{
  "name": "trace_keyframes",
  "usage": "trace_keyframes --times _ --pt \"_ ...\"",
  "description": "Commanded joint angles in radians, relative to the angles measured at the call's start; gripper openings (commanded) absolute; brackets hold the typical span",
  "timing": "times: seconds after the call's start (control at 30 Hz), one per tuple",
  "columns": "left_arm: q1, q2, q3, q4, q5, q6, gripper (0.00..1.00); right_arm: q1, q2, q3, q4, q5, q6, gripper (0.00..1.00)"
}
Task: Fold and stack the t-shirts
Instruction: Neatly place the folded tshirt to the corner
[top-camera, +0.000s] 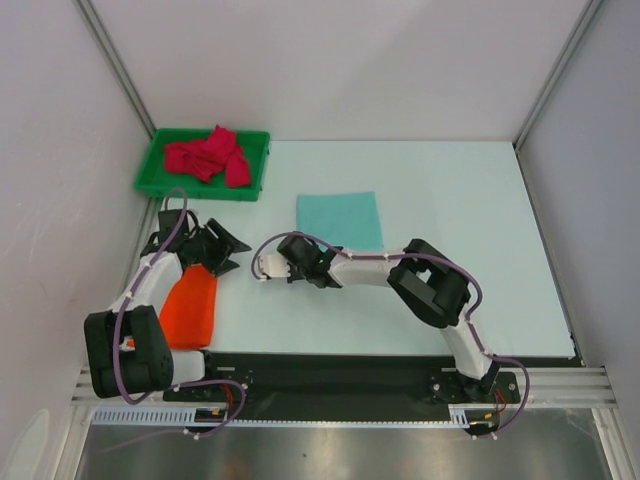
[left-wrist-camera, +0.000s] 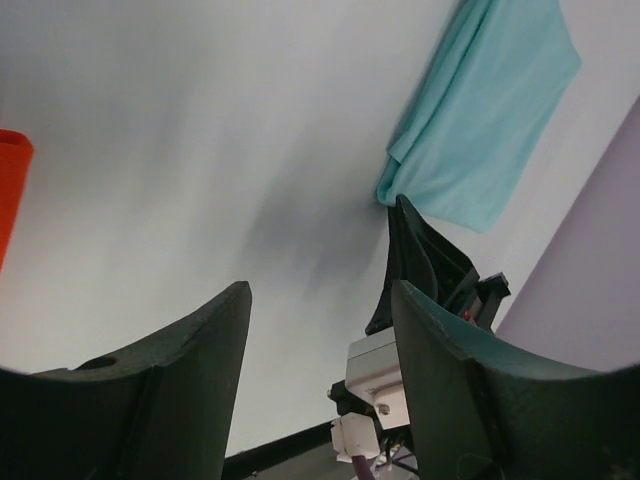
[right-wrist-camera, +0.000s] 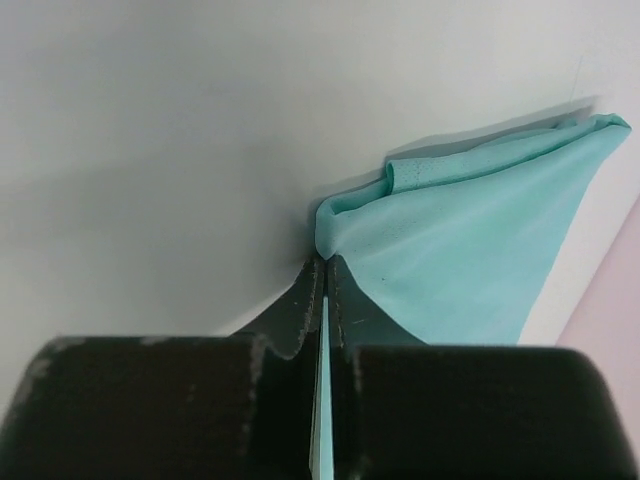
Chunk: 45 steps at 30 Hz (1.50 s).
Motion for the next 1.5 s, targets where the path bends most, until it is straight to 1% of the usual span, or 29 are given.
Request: trace_keyframes --times 0.0,0.03,0.07,0.13,0.2,0.23,0.27,0.37,0.4,0.5,0.53,0.57,0.63,0.73,0.87,0.93,1.0,1.1,1.2,1.27,1.33,1.37,1.4,1.47 --pt "0.007 -0.012 -0.023 0.106 0.117 0.023 0.66 -0.019 -0.043 0.025 -0.082 -0.110 0.063 0.00" --pt "0.007 -0.012 -0.033 0.125 0.136 0.020 0.68 -0.019 -0.056 0.018 -0.092 -0.119 0.069 0.00" --pt "0.009 -0.011 -0.040 0.141 0.150 0.008 0.73 -0.021 -0.068 0.010 -0.111 -0.125 0.075 0.00" --pt "0.007 0.000 -0.065 0.197 0.213 -0.013 0.76 -0.024 -0.118 -0.013 -0.117 -0.138 0.092 0.00" --pt "0.006 0.005 -0.094 0.257 0.261 -0.066 0.79 -0.025 -0.158 -0.060 -0.120 -0.151 0.100 0.00" --pt "0.004 0.003 -0.118 0.297 0.273 -0.082 0.80 -0.027 -0.198 -0.083 -0.116 -0.153 0.105 0.00" --pt "-0.001 -0.003 -0.129 0.313 0.272 -0.104 0.84 -0.028 -0.218 -0.117 -0.116 -0.156 0.108 0.00" --pt "-0.022 -0.021 -0.167 0.389 0.276 -0.145 0.88 -0.033 -0.295 -0.180 -0.117 -0.165 0.124 0.00" --pt "-0.031 -0.018 -0.190 0.438 0.284 -0.164 0.88 -0.034 -0.315 -0.192 -0.114 -0.176 0.129 0.00" --pt "-0.092 0.017 -0.229 0.599 0.310 -0.262 0.94 -0.040 -0.385 -0.241 -0.100 -0.196 0.161 0.00" --pt "-0.112 0.028 -0.230 0.619 0.302 -0.277 0.95 -0.042 -0.399 -0.254 -0.094 -0.199 0.166 0.00" --pt "-0.166 0.044 -0.229 0.636 0.278 -0.299 0.96 -0.042 -0.417 -0.262 -0.096 -0.202 0.171 0.00" --pt "-0.210 0.057 -0.234 0.702 0.253 -0.325 0.97 -0.042 -0.431 -0.280 -0.097 -0.208 0.172 0.00" --pt "-0.290 0.103 -0.240 0.784 0.206 -0.406 0.97 -0.045 -0.456 -0.291 -0.096 -0.214 0.181 0.00" --pt "-0.335 0.178 -0.230 0.804 0.155 -0.458 0.97 -0.054 -0.494 -0.298 -0.106 -0.251 0.204 0.00" --pt "-0.349 0.230 -0.232 0.851 0.144 -0.490 0.96 -0.062 -0.514 -0.308 -0.097 -0.257 0.218 0.00" --pt "-0.370 0.274 -0.215 0.842 0.132 -0.518 0.96 -0.068 -0.528 -0.321 -0.090 -0.260 0.229 0.00" --pt "-0.395 0.311 -0.198 0.845 0.100 -0.547 0.95 -0.083 -0.546 -0.332 -0.079 -0.300 0.253 0.00" --pt "-0.425 0.348 -0.172 0.888 0.068 -0.598 0.94 -0.088 -0.568 -0.349 -0.071 -0.311 0.250 0.00" --pt "-0.451 0.396 -0.149 0.902 0.057 -0.624 0.91 -0.094 -0.582 -0.357 -0.071 -0.319 0.255 0.00" --pt "-0.476 0.410 -0.135 0.912 0.032 -0.662 0.89 -0.099 -0.591 -0.364 -0.068 -0.326 0.253 0.00" --pt "-0.485 0.419 -0.141 0.931 -0.004 -0.684 0.89 -0.100 -0.603 -0.369 -0.065 -0.332 0.256 0.00" --pt "-0.491 0.425 -0.157 0.996 -0.017 -0.705 0.89 -0.100 -0.608 -0.375 -0.063 -0.335 0.261 0.00" --pt "-0.507 0.449 -0.163 1.037 -0.035 -0.751 0.86 -0.102 -0.626 -0.378 -0.062 -0.340 0.267 0.00"
